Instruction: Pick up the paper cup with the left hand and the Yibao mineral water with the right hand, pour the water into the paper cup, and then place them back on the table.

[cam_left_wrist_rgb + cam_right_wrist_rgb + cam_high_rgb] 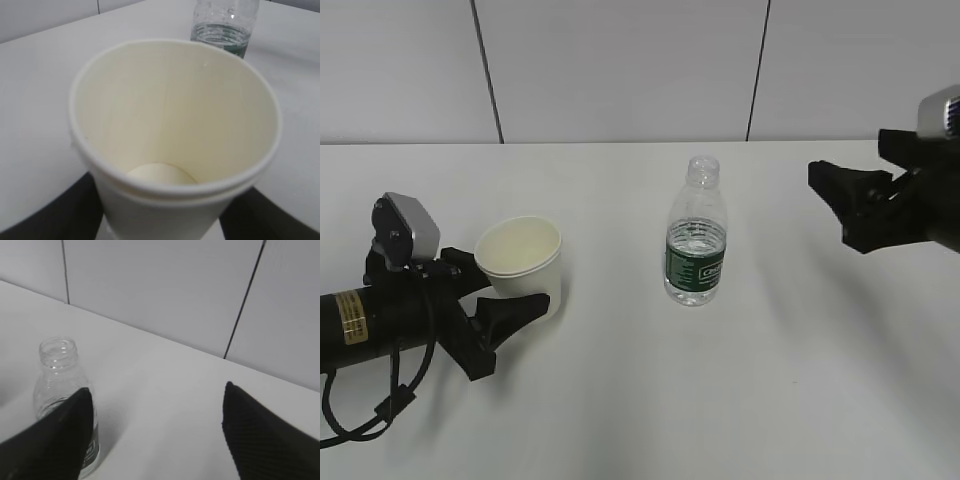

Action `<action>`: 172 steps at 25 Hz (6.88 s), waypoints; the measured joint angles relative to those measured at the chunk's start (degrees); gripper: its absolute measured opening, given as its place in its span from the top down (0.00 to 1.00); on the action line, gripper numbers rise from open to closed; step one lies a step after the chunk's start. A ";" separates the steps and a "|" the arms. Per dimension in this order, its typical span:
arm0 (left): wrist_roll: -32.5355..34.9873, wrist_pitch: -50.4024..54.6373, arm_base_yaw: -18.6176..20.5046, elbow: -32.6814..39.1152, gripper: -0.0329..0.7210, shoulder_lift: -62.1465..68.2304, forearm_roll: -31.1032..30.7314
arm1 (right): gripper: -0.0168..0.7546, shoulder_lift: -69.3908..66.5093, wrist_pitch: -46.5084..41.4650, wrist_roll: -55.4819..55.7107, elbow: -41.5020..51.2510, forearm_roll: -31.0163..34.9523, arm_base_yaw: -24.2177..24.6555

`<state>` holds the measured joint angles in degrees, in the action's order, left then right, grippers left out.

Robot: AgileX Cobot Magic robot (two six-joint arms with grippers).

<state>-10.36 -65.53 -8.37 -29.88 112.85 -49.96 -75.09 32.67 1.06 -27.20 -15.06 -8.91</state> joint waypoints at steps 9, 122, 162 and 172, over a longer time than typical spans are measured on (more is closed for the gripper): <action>0.00 0.00 0.00 0.00 0.34 0.00 0.60 | 0.21 -13.02 13.33 4.00 -0.10 -3.39 0.00; 0.18 0.05 -13.53 -6.63 0.34 5.98 -2.04 | 0.46 -48.04 30.97 -36.86 -29.52 -33.54 -0.33; 0.18 0.05 -13.53 -6.63 0.34 5.98 -6.24 | 0.46 -48.04 31.10 -67.26 -32.74 -35.38 -1.17; 0.18 0.05 -13.53 -6.63 0.34 5.98 -6.24 | 0.46 -48.04 31.10 -72.46 -32.74 -35.38 -1.17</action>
<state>-10.18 -65.48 -21.89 -36.51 118.84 -56.21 -123.14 63.77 -71.40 -59.94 -50.45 -10.08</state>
